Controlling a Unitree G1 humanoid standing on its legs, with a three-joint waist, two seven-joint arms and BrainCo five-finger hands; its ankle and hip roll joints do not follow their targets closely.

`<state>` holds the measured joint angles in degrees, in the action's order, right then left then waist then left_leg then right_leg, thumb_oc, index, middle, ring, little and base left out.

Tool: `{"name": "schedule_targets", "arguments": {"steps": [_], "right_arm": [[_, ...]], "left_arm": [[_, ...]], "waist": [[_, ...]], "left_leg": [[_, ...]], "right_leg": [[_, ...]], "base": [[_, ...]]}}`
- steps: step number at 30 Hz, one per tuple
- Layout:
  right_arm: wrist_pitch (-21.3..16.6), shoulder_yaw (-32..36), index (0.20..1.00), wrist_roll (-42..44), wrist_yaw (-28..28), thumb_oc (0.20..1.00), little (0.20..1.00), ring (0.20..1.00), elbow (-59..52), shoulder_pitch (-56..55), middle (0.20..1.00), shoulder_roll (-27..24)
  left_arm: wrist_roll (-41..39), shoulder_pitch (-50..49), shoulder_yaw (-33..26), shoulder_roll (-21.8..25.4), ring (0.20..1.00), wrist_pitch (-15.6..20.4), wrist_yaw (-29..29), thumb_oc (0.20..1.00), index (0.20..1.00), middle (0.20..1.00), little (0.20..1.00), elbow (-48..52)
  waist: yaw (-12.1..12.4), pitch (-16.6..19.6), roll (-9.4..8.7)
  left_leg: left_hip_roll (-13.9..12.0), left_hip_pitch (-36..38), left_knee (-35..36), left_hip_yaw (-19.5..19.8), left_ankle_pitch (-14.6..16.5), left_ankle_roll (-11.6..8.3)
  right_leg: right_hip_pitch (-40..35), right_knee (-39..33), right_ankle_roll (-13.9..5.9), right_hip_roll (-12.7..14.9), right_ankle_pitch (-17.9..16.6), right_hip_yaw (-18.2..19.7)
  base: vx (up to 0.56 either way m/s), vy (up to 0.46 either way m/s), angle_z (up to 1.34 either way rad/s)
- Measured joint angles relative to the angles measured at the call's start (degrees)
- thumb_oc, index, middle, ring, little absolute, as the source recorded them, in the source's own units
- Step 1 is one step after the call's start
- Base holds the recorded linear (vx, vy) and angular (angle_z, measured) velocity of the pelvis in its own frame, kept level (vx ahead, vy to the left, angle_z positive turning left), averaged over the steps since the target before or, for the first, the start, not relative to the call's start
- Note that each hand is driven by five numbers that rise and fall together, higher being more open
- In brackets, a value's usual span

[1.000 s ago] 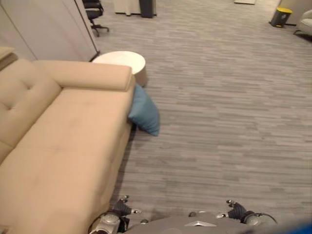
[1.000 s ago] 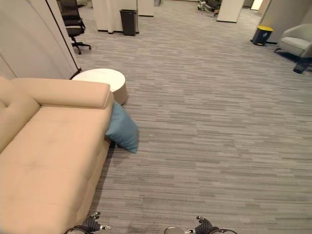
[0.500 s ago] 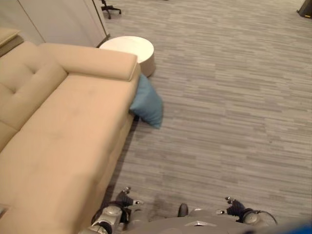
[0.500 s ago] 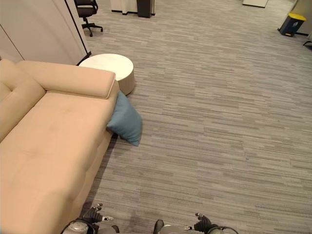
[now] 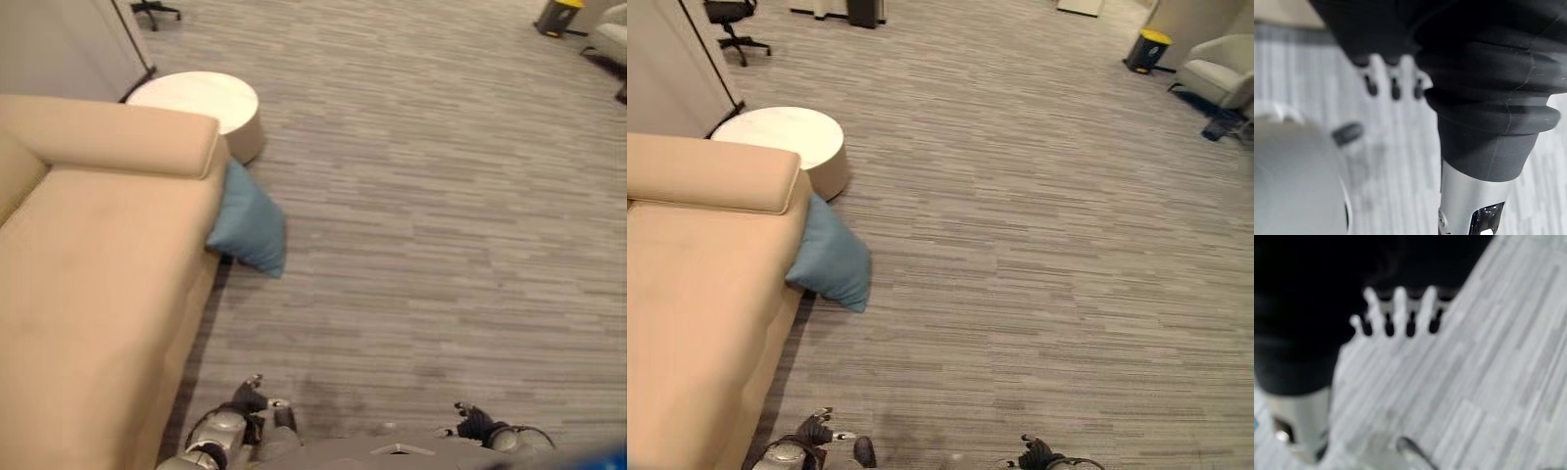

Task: Pick up all the scattered cushions and arrange them neatly on the sofa.

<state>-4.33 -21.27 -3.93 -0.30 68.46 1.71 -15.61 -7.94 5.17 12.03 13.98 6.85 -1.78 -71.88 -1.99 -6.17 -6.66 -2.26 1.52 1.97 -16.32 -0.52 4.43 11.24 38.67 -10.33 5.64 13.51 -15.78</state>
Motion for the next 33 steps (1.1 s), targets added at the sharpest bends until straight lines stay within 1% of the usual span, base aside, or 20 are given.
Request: {"name": "schedule_targets", "arguments": {"steps": [2,4,6,10,11,12,13,14,17,18,19,20,22,24,25,26,29,30,32,33], "right_arm": [[-0.61,0.17,1.0,-0.21,-0.02,1.0,1.0,1.0,-1.49,0.89,1.0,0.11],[-0.85,0.18,1.0,-0.25,0.06,1.0,1.0,1.0,-2.43,1.2,1.0,0.5],[-0.84,0.1,1.0,-0.26,0.05,1.0,1.0,1.0,-2.62,2.31,1.0,0.46],[-0.81,0.21,1.0,-0.24,0.09,1.0,1.0,1.0,-3.61,3.13,1.0,0.47],[-0.81,0.3,1.0,-0.21,0.09,1.0,1.0,1.0,-4.17,2.93,1.0,0.55],[-0.81,0.41,1.0,-0.18,0.07,1.0,1.0,1.0,-4.2,2.55,1.0,0.52],[-0.79,0.59,1.0,-0.17,0.05,1.0,1.0,1.0,-4.19,2.23,1.0,0.2],[-0.58,0.42,1.0,-0.28,0.19,1.0,1.0,1.0,-4.08,2.26,1.0,0.03],[-0.8,0.67,1.0,-0.35,0.2,1.0,1.0,1.0,-4.53,1.86,1.0,-0.24],[-0.86,0.64,1.0,-0.32,0.08,1.0,1.0,1.0,-4.54,1.92,1.0,-0.34],[-0.89,0.08,1.0,-0.18,-0.05,1.0,1.0,1.0,-4.41,1.96,1.0,-0.21],[-0.94,-0.91,1.0,-0.09,-0.3,1.0,1.0,1.0,-3.35,2.71,1.0,-0.67],[-0.89,-1.13,1.0,0.36,-0.4,1.0,1.0,1.0,-3.27,3.05,1.0,-0.35],[-0.78,-1.58,1.0,0.36,-0.23,1.0,1.0,1.0,-2.46,2.86,1.0,0.19],[-0.78,-1.8,1.0,0.36,-0.25,1.0,1.0,1.0,-1.61,2.6,1.0,0.33],[-0.75,-1.88,1.0,0.34,-0.33,1.0,1.0,1.0,-0.38,2.18,1.0,0.51],[-0.52,-2.16,1.0,0.3,-0.3,1.0,1.0,1.0,0.43,1.2,1.0,0.7],[-0.48,-2.18,1.0,0.29,-0.34,1.0,1.0,1.0,0.47,1.0,1.0,0.46],[-0.37,-2.11,1.0,0.27,-0.29,1.0,1.0,1.0,0.94,0.38,1.0,0.9],[-0.44,-2.1,1.0,0.27,-0.25,1.0,1.0,1.0,0.88,0.27,1.0,1.23]], "left_arm": [[-0.21,-0.98,-0.09,0.7,1.0,-0.05,-0.04,1.0,1.0,1.0,1.0,0.1],[-0.25,-1.09,-0.33,1.13,1.0,-0.03,-0.1,1.0,1.0,1.0,1.0,0.23],[-0.23,-1.62,-0.34,0.87,1.0,-0.12,-0.3,1.0,1.0,1.0,1.0,0.17],[-0.15,-1.43,-0.99,-0.64,1.0,-0.21,-0.6,1.0,1.0,1.0,1.0,-0.82],[-0.15,-1.57,-1.2,-0.73,1.0,-0.2,-0.6,1.0,1.0,1.0,1.0,-1.33],[-0.13,-1.79,-1.23,-1.02,1.0,-0.2,-0.62,1.0,1.0,1.0,1.0,-1.42],[-0.14,-2.01,-1.25,-1.84,1.0,-0.18,-0.64,1.0,1.0,1.0,1.0,-1.42],[-0.13,-2.3,-1.22,-2.6,1.0,-0.09,-0.58,1.0,1.0,1.0,1.0,-1.43],[-0.2,0.19,-0.99,-2.34,1.0,0.19,-0.6,1.0,1.0,1.0,1.0,-1.4],[-0.3,1.03,-0.96,-2.13,1.0,0.19,-0.61,1.0,1.0,1.0,1.0,-1.4],[-0.63,0.85,-1.06,-2.07,1.0,0.23,-0.6,1.0,1.0,1.0,1.0,-1.3],[-1.65,1.12,-1.3,-1.73,1.0,0.43,-0.57,1.0,1.0,1.0,1.0,-0.89],[-2.17,1.6,-1.35,-1.63,1.0,0.27,-0.65,1.0,1.0,1.0,1.0,-1.25],[-2.16,1.43,-1.35,-1.26,1.0,0.37,-0.67,1.0,1.0,1.0,1.0,-0.19],[-2.37,1.45,-1.42,-1.28,1.0,0.34,-0.64,1.0,1.0,1.0,1.0,-0.06],[-2.34,0.47,-1.34,-1.18,1.0,0.37,-0.64,1.0,1.0,1.0,1.0,0.45],[-2.04,0.03,-2.56,-1.01,1.0,0.22,-0.66,1.0,1.0,1.0,1.0,0.78],[-2.03,-0.98,-2.57,-1.14,1.0,0.18,-0.6,1.0,1.0,1.0,1.0,0.72],[-2.05,-1.05,-2.48,-0.84,1.0,0.04,-0.65,1.0,1.0,1.0,1.0,0.01],[-2.05,-1.0,-2.43,-0.57,1.0,0.05,-0.67,1.0,1.0,1.0,1.0,-0.01]], "waist": [[0.04,0.05,-0.3],[0.61,-0.11,-0.13],[1.05,-0.43,0.64],[0.06,-1.5,1.88],[-0.46,-1.69,1.61],[-1.05,-1.76,1.92],[-1.22,-1.34,3.38],[-1.02,-0.71,4.31],[-0.92,0.78,-0.52],[-0.51,0.54,-2.18],[0.59,0.53,-3.05],[1.31,0.53,-3.05],[1.2,0.33,-3.39],[1.38,-0.09,-3.27],[0.97,-0.33,-2.7],[1.26,-0.09,-1.34],[1.24,0.74,-1.12],[1.56,1.42,-0.56],[1.16,1.71,-0.32],[1.31,1.69,-0.28]], "left_leg": [[1.54,3.19,1.09,0.25,1.32,-0.12],[1.59,4.88,2.03,1.28,2.76,0.07],[1.58,6.05,3.21,1.32,3.61,-0.8],[1.09,9.01,3.2,2.09,6.38,-3.58],[0.93,10.82,3.17,3.03,6.93,-5.45],[0.01,12.64,3.11,4.14,7.62,-5.77],[-1.65,14.17,2.9,4.59,8.05,-6.23],[-3.89,13.96,-0.13,4.87,7.43,-7.02],[-5.67,1.99,-22.74,10.27,0.22,-16.79],[-6.21,-2.19,-30.75,9.73,-5.02,-17.58],[-7.13,-5.56,-37.34,9.32,-6.84,-17.72],[-8.09,-9.68,-41.96,8.62,-1.97,-16.18],[-7.56,-12.02,-36.04,4.74,0.99,-14.63],[-7.27,-12.74,-24.08,0.68,1.15,-13.26],[-6.54,-11.87,-10.07,-0.92,-1.32,-11.37],[-6.54,-12.48,-1.24,-1.41,-4.96,-12.39],[-6.3,-11.95,-5.7,-4.99,-8.35,-8.58],[-5.37,-10.64,-6.12,-4.52,-8.35,-8.37],[-3.84,-6.45,-1.83,-4.84,-6.43,-3.36],[-3.71,-5.88,-1.48,-4.55,-6.24,-2.85]], "right_leg": [[2.8,1.25,-0.55,4.55,-0.47,0.87],[4.51,-2.03,-0.34,4.19,-0.82,0.9],[6.23,-11.17,1.83,4.01,-3.11,0.34],[7.42,-34.65,0.66,4.2,-15.22,4.03],[6.65,-36.2,0.49,4.23,-17.52,5.75],[5.17,-35.14,2.38,3.59,-22.21,5.77],[4.0,-34.18,3.22,2.19,-23.05,5.66],[1.6,-34.36,5.3,0.49,-21.42,5.01],[-4.93,-40.39,7.19,1.21,-20.54,0.99],[-6.89,-42.03,8.59,1.46,-20.22,0.47],[-8.62,-43.22,10.55,0.96,-19.45,0.15],[-10.21,-43.91,11.91,-0.83,-18.88,-0.59],[-11.45,-44.24,12.34,-1.58,-16.4,-1.11],[-13.06,-44.31,11.8,-2.96,-14.3,-1.5],[-14.31,-44.25,11.65,-4.41,-13.11,-2.63],[-16.42,-44.27,10.05,-6.11,-11.48,-2.75],[-19.96,-43.89,10.34,-6.68,-8.92,-2.54],[-20.94,-43.73,9.31,-6.69,-7.89,-2.11],[-21.22,-38.11,5.98,-5.33,-4.83,-2.28],[-19.65,-33.96,5.16,-4.64,-4.07,-2.35]], "base": [[0.31,0.069,0.18],[0.36,-0.001,0.2],[0.33,-0.077,0.01],[0.3,-0.069,0.13],[0.24,-0.068,0.35],[0.38,-0.131,0.41],[0.34,-0.146,0.38],[0.36,-0.276,0.63],[0.25,-0.309,0.64],[0.13,-0.157,0.32],[0.22,-0.133,0.01],[0.29,-0.095,-0.01],[0.37,-0.043,0.14],[0.27,0.052,0.09],[0.43,0.101,-0.01],[0.54,0.136,-0.02],[0.31,0.117,-0.22],[0.29,0.147,-0.22],[0.18,0.138,0.17],[0.28,0.196,0.18]]}}
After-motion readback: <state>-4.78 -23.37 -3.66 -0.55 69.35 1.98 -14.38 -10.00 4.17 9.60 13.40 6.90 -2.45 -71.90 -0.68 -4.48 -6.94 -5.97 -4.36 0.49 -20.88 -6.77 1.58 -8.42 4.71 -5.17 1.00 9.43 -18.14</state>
